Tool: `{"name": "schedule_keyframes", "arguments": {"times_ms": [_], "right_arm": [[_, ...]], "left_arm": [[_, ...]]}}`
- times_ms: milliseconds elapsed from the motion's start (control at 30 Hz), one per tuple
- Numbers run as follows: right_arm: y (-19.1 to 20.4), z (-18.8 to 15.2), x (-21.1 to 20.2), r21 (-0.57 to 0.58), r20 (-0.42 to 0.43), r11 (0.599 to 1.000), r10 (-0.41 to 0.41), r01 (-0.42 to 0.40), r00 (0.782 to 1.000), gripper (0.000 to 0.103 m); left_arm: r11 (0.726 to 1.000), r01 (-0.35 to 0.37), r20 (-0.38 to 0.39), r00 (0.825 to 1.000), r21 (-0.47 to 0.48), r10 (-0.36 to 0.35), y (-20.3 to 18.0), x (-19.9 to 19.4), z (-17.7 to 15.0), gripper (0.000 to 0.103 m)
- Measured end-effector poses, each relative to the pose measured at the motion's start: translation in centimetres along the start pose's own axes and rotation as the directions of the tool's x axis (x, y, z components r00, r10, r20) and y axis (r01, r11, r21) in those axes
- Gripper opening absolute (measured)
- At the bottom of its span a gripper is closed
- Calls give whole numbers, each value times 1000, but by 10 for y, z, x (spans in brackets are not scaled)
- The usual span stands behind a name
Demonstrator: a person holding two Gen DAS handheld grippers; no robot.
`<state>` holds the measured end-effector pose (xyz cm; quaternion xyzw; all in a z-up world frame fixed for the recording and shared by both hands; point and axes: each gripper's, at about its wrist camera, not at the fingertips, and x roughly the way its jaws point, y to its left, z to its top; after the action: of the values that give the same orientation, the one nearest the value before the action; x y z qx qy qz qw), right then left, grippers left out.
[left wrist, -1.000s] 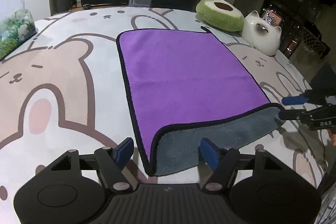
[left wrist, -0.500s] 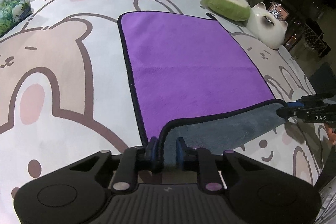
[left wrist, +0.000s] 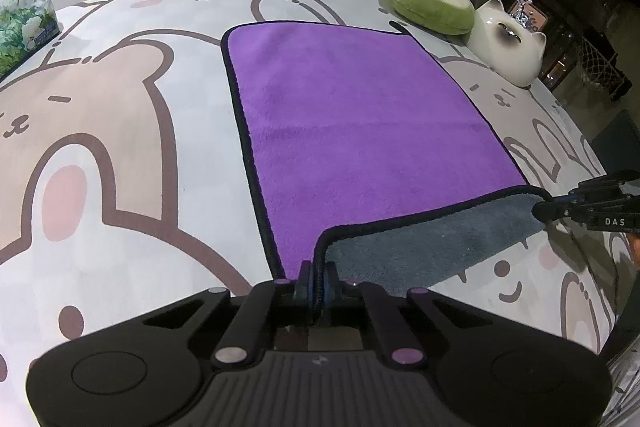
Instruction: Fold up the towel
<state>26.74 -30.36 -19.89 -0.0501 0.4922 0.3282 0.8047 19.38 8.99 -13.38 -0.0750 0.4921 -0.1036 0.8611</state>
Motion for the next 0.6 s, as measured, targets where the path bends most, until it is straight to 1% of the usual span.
{"name": "schedule_keyframes", "arguments": {"times_ms": [100,367,467,600], "right_arm": [[-2,0,-2,8,4,1000,8,-8,1000,5],[-5,8,-16,25,83,999,27,-29,996,5],[-7,12,-21,49,102,998,40,-46,994,5],[-7,17,-23,47,112,997,50,-56,992,5]], "left_arm": [[1000,9,13,1000,-9,-9,2,-4,1,4],[998,44,86,996,-51,-40,7,-19,12,4],[996,65,92,994,-59,-59,7,-21,15,4],[995,80,98,992,-55,-75,7,-20,19,4]]}}
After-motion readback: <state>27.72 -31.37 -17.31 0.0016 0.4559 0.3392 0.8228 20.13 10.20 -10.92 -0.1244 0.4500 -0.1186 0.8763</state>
